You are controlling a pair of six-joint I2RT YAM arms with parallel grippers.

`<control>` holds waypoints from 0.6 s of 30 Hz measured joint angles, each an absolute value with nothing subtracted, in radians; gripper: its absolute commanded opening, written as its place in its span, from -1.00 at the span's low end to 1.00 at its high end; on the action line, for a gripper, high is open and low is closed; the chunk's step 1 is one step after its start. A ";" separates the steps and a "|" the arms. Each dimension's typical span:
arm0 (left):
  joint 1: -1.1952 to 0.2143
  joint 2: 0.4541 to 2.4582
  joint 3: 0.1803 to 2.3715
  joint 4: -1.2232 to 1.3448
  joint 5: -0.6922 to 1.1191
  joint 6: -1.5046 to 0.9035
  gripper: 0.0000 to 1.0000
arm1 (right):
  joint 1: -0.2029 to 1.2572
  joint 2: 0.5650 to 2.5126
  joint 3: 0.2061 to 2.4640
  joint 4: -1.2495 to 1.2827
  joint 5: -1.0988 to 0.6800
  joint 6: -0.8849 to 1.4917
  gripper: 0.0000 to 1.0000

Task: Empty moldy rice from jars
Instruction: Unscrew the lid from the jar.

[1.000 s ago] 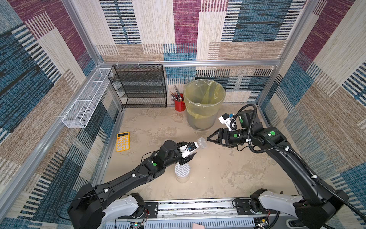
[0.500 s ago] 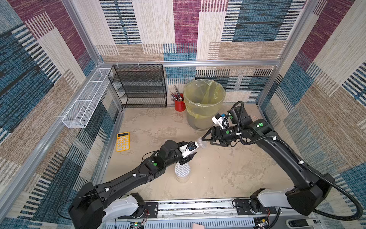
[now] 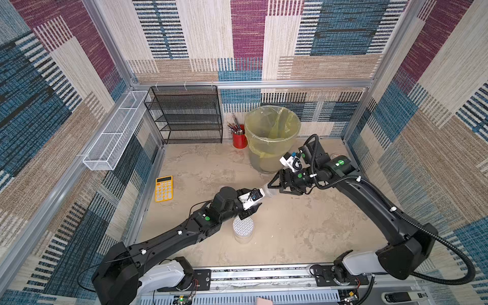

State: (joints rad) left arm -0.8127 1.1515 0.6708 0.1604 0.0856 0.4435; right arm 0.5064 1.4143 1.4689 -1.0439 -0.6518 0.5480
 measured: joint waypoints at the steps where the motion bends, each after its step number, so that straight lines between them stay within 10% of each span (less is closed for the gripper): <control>1: -0.813 1.151 0.672 0.161 0.086 0.443 -1.00 | 0.506 1.418 1.471 -1.044 -0.651 0.548 0.51; 18: -0.813 1.155 0.675 0.160 0.086 0.443 -1.00 | 0.520 1.468 1.508 -1.066 -0.651 0.495 0.45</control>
